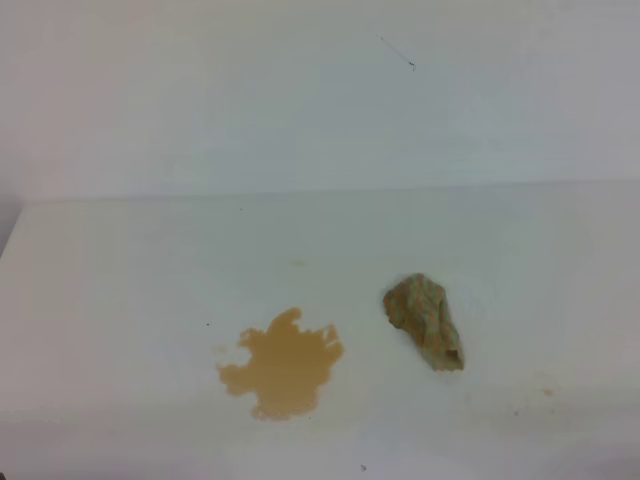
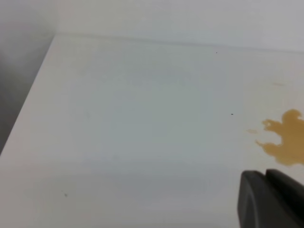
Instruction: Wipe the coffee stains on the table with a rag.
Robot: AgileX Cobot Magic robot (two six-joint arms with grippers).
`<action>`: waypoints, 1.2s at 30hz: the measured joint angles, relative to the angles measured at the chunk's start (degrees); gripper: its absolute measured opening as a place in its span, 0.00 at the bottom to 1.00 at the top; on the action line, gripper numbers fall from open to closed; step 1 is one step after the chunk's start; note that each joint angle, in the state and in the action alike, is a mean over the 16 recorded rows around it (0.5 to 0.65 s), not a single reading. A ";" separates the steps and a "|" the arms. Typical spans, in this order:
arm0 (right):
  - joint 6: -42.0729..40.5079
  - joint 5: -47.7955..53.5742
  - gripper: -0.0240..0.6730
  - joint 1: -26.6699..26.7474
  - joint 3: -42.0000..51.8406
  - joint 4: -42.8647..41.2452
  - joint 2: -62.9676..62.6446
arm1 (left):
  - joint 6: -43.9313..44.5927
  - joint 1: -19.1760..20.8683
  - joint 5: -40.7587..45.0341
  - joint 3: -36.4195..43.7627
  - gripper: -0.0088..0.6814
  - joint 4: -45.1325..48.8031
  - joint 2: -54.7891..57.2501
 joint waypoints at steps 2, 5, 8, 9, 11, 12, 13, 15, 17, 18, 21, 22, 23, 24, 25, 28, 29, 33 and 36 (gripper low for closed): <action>0.00 0.00 0.03 0.00 0.00 0.00 0.00 | 0.00 0.00 0.00 0.00 0.01 0.00 0.00; 0.00 0.00 0.03 0.00 0.00 0.00 0.00 | 0.00 0.00 0.00 0.00 0.01 0.00 0.00; 0.00 0.00 0.03 0.00 0.00 0.00 0.00 | 0.00 0.00 0.00 0.00 0.01 0.00 0.00; 0.00 0.00 0.03 0.00 0.00 0.00 0.00 | 0.00 0.00 0.00 0.00 0.01 0.00 0.00; 0.00 0.00 0.03 0.00 0.00 0.00 0.00 | 0.00 0.00 0.00 0.00 0.01 0.00 0.00; 0.00 0.00 0.03 0.00 0.00 0.00 0.00 | 0.00 0.00 0.00 0.00 0.01 0.00 0.00; 0.00 0.00 0.03 0.00 0.00 0.00 0.00 | 0.00 0.00 0.00 0.00 0.01 0.00 0.00; 0.00 0.00 0.03 0.00 0.00 0.00 0.00 | 0.00 0.00 0.00 0.00 0.01 0.00 0.00; 0.00 0.00 0.03 0.00 0.00 0.00 0.00 | 0.00 0.00 0.00 0.00 0.01 0.00 0.00; 0.00 0.00 0.03 0.00 0.00 0.00 0.00 | 0.00 0.00 0.00 0.00 0.01 0.00 0.00; 0.00 0.00 0.03 0.00 0.00 0.00 0.00 | 0.00 0.00 0.00 0.00 0.01 0.00 0.00; 0.00 0.00 0.03 0.00 0.00 0.00 0.00 | 0.00 0.00 0.00 0.00 0.01 0.00 0.00; 0.00 0.00 0.03 0.00 0.00 0.00 0.00 | 0.00 0.00 0.00 0.00 0.01 0.00 0.00; 0.00 0.00 0.03 0.00 0.00 0.00 0.00 | 0.00 0.00 0.00 0.00 0.01 0.00 0.00; 0.00 0.00 0.03 0.00 0.00 0.00 0.00 | 0.00 0.00 0.00 0.00 0.01 0.00 0.00; 0.00 0.00 0.03 0.00 0.00 0.00 0.00 | 0.00 0.00 0.00 0.00 0.01 0.00 0.00; 0.00 0.00 0.03 0.00 0.00 0.00 0.00 | 0.00 0.00 0.00 0.00 0.01 0.00 0.00; 0.00 0.00 0.03 0.00 0.00 0.00 0.00 | 0.00 0.00 0.00 0.00 0.01 0.00 0.00; 0.00 -0.01 0.03 0.00 0.00 0.00 0.00 | 0.00 0.00 0.00 0.00 0.01 0.00 0.00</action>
